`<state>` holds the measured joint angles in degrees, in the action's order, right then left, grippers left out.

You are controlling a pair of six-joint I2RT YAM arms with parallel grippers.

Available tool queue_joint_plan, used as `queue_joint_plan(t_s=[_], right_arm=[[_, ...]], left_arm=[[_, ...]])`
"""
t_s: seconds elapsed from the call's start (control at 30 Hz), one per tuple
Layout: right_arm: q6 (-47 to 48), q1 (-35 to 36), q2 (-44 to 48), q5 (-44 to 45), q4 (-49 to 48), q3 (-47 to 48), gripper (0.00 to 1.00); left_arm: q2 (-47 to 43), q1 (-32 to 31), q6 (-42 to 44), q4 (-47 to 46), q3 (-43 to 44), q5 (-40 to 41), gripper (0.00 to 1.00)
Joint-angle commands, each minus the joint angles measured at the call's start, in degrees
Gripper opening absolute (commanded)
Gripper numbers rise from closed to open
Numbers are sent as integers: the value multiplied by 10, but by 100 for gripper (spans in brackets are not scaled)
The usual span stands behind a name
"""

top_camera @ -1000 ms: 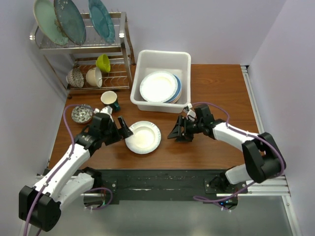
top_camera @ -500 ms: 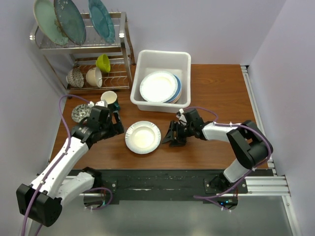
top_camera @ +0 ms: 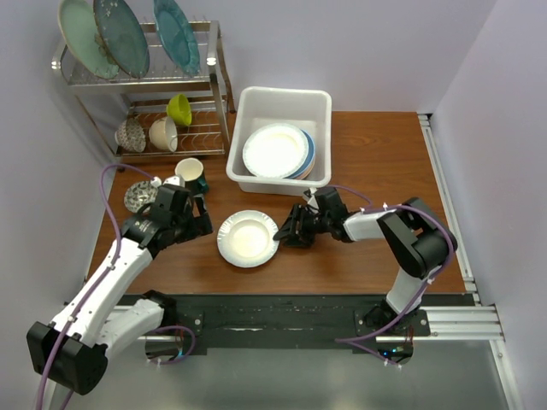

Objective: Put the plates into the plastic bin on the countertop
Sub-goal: Pick up the plate at the center of the board.

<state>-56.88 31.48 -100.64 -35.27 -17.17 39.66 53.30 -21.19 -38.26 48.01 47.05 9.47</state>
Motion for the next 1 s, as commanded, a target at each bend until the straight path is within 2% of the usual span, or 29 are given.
queue_joint_plan(t_s=[0.0, 0.3, 0.4, 0.43, 0.53, 0.97], right_arm=[[-31, 4, -16, 31, -35, 19, 53], [-73, 23, -39, 25, -89, 13, 42], [-81, 29, -47, 19, -108, 12, 29], [-82, 30, -47, 19, -112, 11, 18], [-77, 31, -40, 20, -103, 7, 0], [-27, 31, 68, 28, -11, -27, 0]], left_arm=[[-16, -3, 9, 0, 1, 4, 94], [-21, -3, 6, 5, 2, 0, 94], [-28, -3, 4, 7, 2, 1, 94], [-29, -3, 5, 7, 1, 0, 94], [-30, -3, 4, 9, 1, 0, 94], [-36, -3, -3, 9, 7, 2, 95]])
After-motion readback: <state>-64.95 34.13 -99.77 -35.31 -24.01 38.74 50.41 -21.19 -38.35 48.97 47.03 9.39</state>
